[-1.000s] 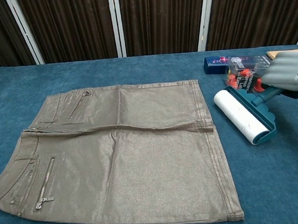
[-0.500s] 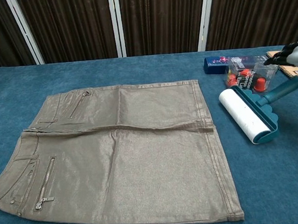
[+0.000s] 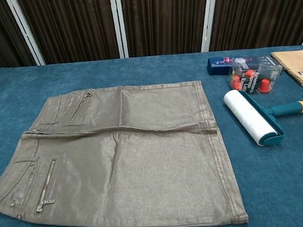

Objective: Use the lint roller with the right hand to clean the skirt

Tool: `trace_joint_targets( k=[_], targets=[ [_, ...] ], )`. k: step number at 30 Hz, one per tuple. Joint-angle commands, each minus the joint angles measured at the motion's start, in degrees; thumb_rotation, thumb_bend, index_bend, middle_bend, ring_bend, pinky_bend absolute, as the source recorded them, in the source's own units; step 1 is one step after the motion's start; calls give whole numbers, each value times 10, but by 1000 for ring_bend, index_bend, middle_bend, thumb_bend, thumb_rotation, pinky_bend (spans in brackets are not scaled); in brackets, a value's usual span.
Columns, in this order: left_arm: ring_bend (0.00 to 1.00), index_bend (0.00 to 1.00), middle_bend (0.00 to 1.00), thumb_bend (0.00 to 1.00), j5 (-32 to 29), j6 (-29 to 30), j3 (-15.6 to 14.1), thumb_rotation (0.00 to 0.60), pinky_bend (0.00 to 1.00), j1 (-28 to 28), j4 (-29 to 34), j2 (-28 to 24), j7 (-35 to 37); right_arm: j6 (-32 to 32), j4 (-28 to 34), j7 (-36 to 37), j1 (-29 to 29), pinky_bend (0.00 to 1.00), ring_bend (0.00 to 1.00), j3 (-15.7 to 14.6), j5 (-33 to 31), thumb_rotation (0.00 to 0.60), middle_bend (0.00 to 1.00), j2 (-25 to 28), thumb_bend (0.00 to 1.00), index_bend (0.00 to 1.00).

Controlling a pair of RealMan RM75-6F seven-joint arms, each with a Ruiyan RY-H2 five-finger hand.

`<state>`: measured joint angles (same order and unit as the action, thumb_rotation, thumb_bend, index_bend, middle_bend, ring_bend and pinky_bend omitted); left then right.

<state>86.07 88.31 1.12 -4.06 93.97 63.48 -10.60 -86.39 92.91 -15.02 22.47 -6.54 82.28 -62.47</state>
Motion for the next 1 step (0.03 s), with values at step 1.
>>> trace_joint_targets(
  k=[1],
  targets=[
    [0, 0, 0, 0, 20, 18, -7, 600, 0, 10, -4, 0, 7, -45, -19, 49, -51, 0, 0, -7, 28, 600, 0, -18, 0, 0]
  ],
)
